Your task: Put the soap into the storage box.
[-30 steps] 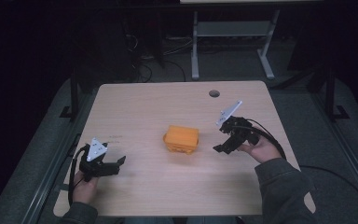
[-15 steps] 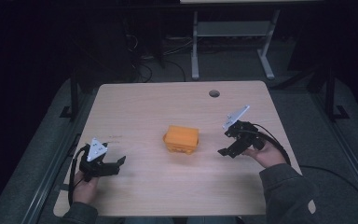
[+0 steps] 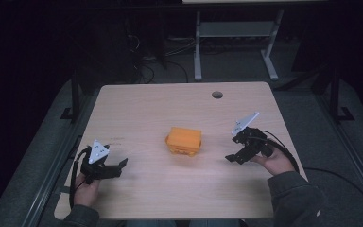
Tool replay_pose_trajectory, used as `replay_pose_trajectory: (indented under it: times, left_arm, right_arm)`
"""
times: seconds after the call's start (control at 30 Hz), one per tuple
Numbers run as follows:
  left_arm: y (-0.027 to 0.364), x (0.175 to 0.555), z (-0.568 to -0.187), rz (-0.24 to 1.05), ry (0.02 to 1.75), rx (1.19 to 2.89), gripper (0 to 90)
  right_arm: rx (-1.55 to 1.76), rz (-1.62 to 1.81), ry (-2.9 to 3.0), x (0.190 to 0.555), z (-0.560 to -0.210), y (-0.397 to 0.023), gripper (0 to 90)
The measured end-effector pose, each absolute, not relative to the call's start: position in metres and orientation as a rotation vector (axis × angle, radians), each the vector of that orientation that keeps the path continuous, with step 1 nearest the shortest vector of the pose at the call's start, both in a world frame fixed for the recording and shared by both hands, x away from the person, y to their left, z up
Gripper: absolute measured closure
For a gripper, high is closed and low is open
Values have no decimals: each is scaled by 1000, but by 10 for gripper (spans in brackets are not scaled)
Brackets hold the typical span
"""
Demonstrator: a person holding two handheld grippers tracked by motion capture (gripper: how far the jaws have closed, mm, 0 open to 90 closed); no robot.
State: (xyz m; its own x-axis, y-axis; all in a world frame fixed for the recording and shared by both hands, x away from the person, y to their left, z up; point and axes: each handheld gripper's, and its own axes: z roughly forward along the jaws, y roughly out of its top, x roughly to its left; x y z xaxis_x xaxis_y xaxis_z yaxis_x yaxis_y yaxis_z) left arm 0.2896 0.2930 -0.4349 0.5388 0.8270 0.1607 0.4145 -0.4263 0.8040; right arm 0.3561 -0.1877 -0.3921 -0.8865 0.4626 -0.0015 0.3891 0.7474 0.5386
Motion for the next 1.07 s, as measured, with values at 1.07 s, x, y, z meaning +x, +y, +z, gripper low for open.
replay_pose_trajectory:
  times: [1.07]
  left_arm:
    - [291, 290, -437, 717, 1001, 2054, 141]
  right_arm:
    - [951, 973, 2588, 276, -437, -248, 144]
